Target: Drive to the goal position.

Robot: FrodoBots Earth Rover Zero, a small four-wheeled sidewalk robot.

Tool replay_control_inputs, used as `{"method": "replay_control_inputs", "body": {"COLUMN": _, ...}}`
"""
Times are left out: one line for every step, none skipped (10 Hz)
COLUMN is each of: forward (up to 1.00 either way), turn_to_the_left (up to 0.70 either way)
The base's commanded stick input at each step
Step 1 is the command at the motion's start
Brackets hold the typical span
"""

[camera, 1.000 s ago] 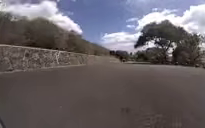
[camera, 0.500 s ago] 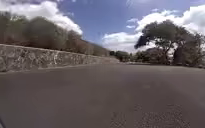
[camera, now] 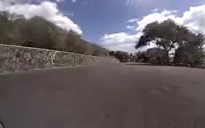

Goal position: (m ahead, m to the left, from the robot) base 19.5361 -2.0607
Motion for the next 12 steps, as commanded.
{"method": "replay_control_inputs", "body": {"forward": 0.85, "turn_to_the_left": 0.01}}
{"method": "replay_control_inputs", "body": {"forward": 0.85, "turn_to_the_left": 0.01}}
{"method": "replay_control_inputs", "body": {"forward": 0.85, "turn_to_the_left": 0.01}}
{"method": "replay_control_inputs", "body": {"forward": 0.85, "turn_to_the_left": 0.01}}
{"method": "replay_control_inputs", "body": {"forward": 0.85, "turn_to_the_left": 0.01}}
{"method": "replay_control_inputs", "body": {"forward": 0.85, "turn_to_the_left": 0.01}}
{"method": "replay_control_inputs", "body": {"forward": 0.85, "turn_to_the_left": 0.01}}
{"method": "replay_control_inputs", "body": {"forward": 0.85, "turn_to_the_left": 0.01}}
{"method": "replay_control_inputs", "body": {"forward": 0.85, "turn_to_the_left": 0.01}}
{"method": "replay_control_inputs", "body": {"forward": 0.85, "turn_to_the_left": 0.01}}
{"method": "replay_control_inputs", "body": {"forward": 0.85, "turn_to_the_left": 0.01}}
{"method": "replay_control_inputs", "body": {"forward": 0.85, "turn_to_the_left": 0.01}}
